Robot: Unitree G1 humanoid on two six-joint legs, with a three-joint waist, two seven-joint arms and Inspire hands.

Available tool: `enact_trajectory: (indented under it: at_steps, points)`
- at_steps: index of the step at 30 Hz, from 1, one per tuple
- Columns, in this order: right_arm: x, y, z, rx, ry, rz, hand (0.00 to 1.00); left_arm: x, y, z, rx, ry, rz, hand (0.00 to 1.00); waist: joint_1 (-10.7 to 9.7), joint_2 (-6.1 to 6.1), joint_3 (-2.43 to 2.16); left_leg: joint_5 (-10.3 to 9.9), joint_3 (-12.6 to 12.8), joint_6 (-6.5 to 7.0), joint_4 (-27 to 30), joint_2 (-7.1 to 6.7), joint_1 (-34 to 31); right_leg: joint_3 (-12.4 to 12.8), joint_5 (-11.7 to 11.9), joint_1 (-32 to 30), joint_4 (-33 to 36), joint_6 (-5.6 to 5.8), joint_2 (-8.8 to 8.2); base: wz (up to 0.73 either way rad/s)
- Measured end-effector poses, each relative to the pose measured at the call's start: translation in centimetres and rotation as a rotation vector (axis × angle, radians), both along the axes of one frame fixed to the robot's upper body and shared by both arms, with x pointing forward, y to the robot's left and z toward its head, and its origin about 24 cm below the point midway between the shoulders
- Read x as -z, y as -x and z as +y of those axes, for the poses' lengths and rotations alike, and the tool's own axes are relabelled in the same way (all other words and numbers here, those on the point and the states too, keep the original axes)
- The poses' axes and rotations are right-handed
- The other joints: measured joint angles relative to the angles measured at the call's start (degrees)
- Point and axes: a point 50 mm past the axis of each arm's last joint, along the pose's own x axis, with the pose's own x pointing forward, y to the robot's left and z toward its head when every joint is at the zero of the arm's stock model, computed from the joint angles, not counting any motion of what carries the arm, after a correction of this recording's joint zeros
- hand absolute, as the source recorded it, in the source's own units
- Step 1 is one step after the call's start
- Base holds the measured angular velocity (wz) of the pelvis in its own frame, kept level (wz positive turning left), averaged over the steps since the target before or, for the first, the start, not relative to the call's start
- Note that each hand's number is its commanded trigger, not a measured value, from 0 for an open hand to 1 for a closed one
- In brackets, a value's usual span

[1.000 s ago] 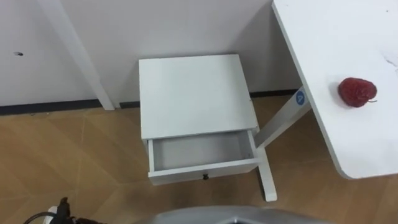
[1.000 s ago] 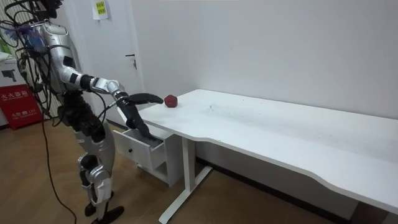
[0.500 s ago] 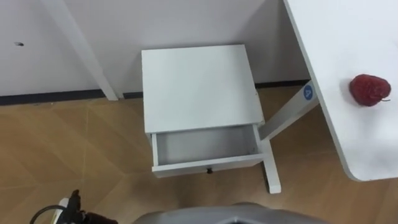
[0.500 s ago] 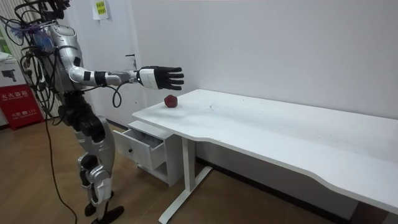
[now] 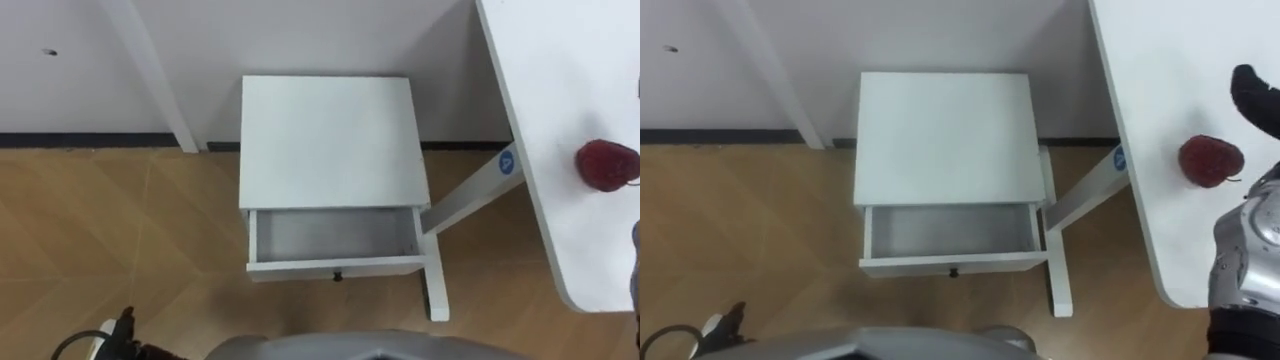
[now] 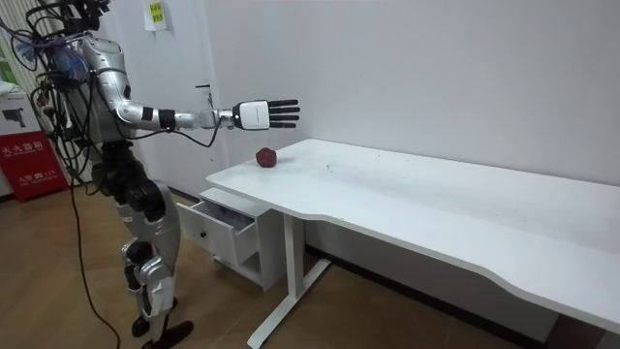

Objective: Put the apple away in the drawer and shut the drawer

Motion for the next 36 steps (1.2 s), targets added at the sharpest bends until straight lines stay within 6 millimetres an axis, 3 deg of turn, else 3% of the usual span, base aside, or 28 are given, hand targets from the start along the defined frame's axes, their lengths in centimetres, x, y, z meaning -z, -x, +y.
enact_trajectory:
  at_steps: [4, 9, 13, 28, 36]
  points:
    - [0.9, -0.2, 0.5, -0.080, 0.015, 0.067, 0.00, 0.0, 0.1, 0.0, 0.001, 0.009, 0.006, 0.00, 0.2, 0.43, 0.03, 0.0, -0.5, 0.00, 0.2, -0.10, 0.3, -0.1, 0.0, 0.5, 0.0, 0.00, -0.04, 0.07]
    - [1.2, -0.5, 1.0, -0.157, 0.027, 0.112, 0.00, 0.1, 0.7, -0.1, 0.001, 0.029, 0.025, 0.00, 0.6, 1.21, -0.34, 0.0, -0.6, 0.00, 0.5, -0.06, 0.6, -0.6, 0.0, 1.0, 0.0, 0.00, 0.00, 0.00]
    - [1.5, -0.4, 1.0, -0.176, 0.027, 0.129, 0.00, 0.1, 0.7, -0.2, 0.002, 0.035, 0.028, 0.00, 0.7, 1.34, -0.38, 0.0, -0.7, -0.01, 0.6, -0.06, 0.9, -0.5, 0.0, 1.1, 0.0, 0.00, 0.11, 0.01]
    - [3.0, 1.2, 0.8, -0.200, 0.025, 0.235, 0.00, 0.2, 1.1, -0.2, -0.004, 0.046, 0.041, 0.00, 1.0, 0.66, -0.60, 0.0, -0.6, -0.02, 0.5, -0.02, 1.0, 0.1, 0.0, 0.9, 0.0, 0.00, 0.08, 0.00]
    - [4.2, 2.9, 0.4, -0.176, 0.016, 0.296, 0.00, 0.2, 1.2, -0.1, -0.006, 0.039, 0.039, 0.00, 0.9, -0.22, -0.29, 0.0, -0.6, -0.02, 0.5, -0.02, 1.1, 0.1, 0.0, 1.1, 0.0, 0.00, 0.05, 0.00]
